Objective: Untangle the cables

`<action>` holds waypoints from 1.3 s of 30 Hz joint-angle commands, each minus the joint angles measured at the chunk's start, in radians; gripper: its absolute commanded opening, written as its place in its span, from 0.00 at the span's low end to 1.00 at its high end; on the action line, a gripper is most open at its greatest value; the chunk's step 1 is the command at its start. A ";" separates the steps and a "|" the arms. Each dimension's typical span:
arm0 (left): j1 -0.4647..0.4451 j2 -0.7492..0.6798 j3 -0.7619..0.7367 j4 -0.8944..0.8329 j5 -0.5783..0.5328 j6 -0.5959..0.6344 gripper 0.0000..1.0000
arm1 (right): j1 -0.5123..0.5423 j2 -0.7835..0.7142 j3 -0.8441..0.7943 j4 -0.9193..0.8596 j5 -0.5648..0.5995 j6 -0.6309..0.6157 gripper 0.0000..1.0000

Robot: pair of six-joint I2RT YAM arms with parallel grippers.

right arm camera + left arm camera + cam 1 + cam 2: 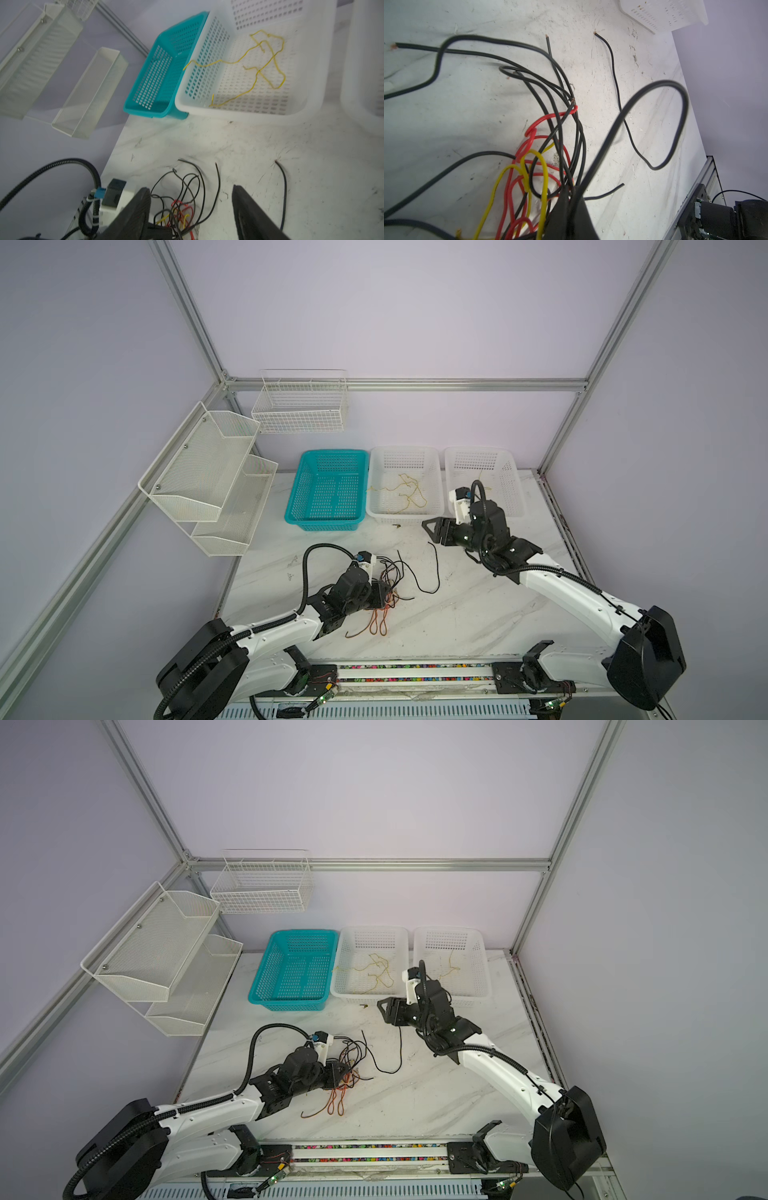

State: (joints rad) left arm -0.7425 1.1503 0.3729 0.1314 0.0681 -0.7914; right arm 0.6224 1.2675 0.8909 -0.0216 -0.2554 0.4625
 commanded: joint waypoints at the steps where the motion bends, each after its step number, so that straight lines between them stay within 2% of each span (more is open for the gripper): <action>1: -0.006 -0.023 0.040 -0.003 0.009 0.021 0.08 | 0.050 -0.011 -0.066 0.018 -0.012 -0.052 0.67; 7: -0.005 -0.023 0.053 -0.022 0.008 0.033 0.07 | 0.104 0.007 -0.107 0.041 0.007 -0.066 0.67; 13: -0.006 -0.034 0.051 -0.027 0.009 0.031 0.04 | 0.116 0.016 -0.079 0.008 0.101 -0.076 0.67; 17: -0.006 -0.035 0.053 -0.030 0.007 0.030 0.02 | 0.093 0.054 0.001 -0.060 0.330 -0.054 0.69; 19: -0.005 -0.029 0.055 -0.027 0.007 0.031 0.01 | 0.018 0.098 0.068 -0.092 0.390 -0.030 0.69; 23: -0.007 -0.020 0.055 -0.018 0.015 0.022 0.00 | -0.212 0.218 0.188 -0.073 0.279 0.041 0.69; 24: -0.007 -0.020 0.054 -0.016 0.016 0.020 0.00 | -0.247 0.250 0.226 -0.077 0.287 0.066 0.69; 26: -0.009 -0.021 0.053 -0.009 0.013 0.017 0.00 | -0.285 0.309 0.291 -0.086 0.334 0.100 0.69; 32: -0.009 -0.019 0.065 -0.009 0.013 0.020 0.00 | -0.414 0.552 0.477 -0.137 0.312 0.226 0.68; 39: -0.010 0.010 0.056 0.017 0.019 0.017 0.00 | -0.447 0.799 0.683 -0.218 0.365 0.231 0.67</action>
State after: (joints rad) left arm -0.7486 1.1507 0.3729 0.1074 0.0753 -0.7822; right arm 0.1741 2.0266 1.5185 -0.1692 0.0727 0.6624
